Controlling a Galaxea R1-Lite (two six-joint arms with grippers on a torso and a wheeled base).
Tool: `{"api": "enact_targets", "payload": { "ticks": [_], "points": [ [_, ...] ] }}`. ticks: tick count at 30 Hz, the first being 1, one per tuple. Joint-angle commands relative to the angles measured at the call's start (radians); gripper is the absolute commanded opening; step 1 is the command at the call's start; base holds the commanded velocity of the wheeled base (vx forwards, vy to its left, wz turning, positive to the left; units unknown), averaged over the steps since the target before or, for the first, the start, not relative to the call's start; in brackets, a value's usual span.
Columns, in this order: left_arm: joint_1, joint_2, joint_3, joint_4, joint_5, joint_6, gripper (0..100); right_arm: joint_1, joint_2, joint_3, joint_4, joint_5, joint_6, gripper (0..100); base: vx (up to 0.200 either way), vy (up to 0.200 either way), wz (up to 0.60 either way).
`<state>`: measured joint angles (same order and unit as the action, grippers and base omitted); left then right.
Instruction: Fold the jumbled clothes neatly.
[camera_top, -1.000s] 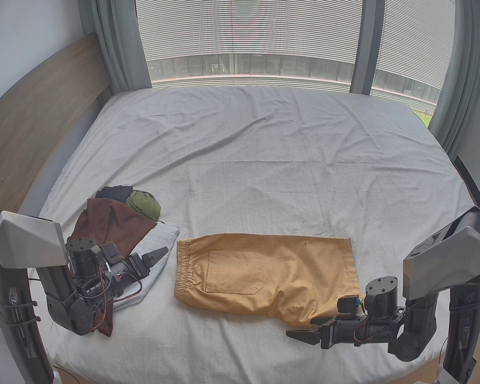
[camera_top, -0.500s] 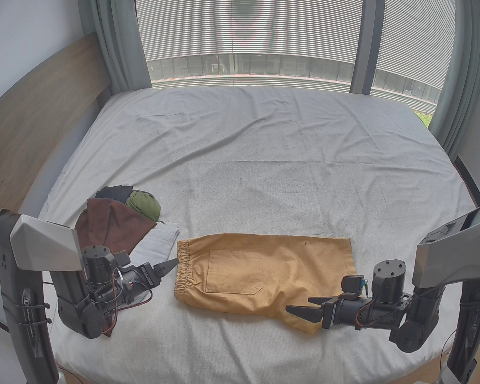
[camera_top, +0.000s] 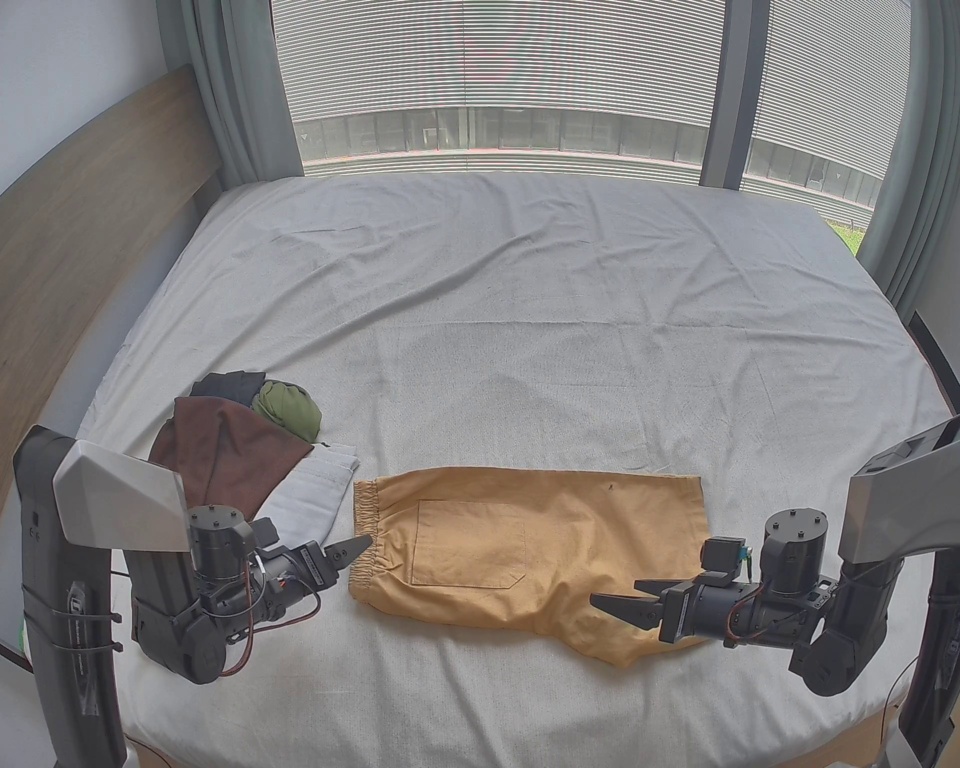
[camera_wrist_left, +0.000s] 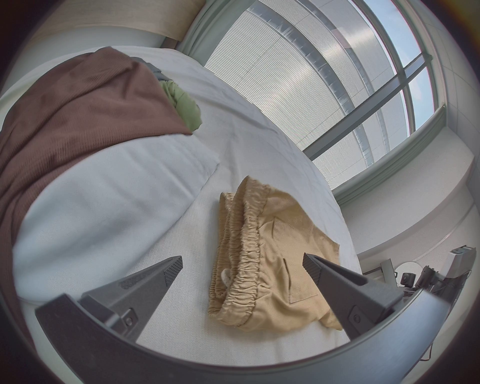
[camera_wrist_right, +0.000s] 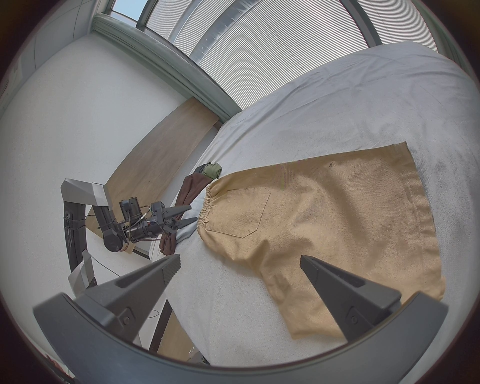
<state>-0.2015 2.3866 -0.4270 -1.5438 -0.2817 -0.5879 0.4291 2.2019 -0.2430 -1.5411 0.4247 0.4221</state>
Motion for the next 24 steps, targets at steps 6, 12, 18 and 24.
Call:
{"api": "enact_targets", "payload": {
  "ticks": [6,12,18,24],
  "points": [
    [-0.042,0.097,-0.039,0.002,0.032,-0.009,100,-0.001,-0.002,-0.004,-0.001,0.0,-0.002,100,0.0,0.0,0.0],
    [-0.081,0.123,-0.065,0.033,0.036,-0.009,100,-0.001,-0.002,-0.004,-0.001,0.0,0.0,100,0.0,0.0,0.0],
    [-0.085,0.114,-0.09,0.094,0.039,-0.009,100,-0.001,-0.002,-0.013,-0.001,0.0,0.0,100,0.0,0.0,0.0],
    [-0.11,0.114,-0.136,0.125,0.039,-0.009,100,0.002,-0.002,-0.015,-0.001,-0.001,0.0,100,0.0,0.0,0.0]
  ]
}}
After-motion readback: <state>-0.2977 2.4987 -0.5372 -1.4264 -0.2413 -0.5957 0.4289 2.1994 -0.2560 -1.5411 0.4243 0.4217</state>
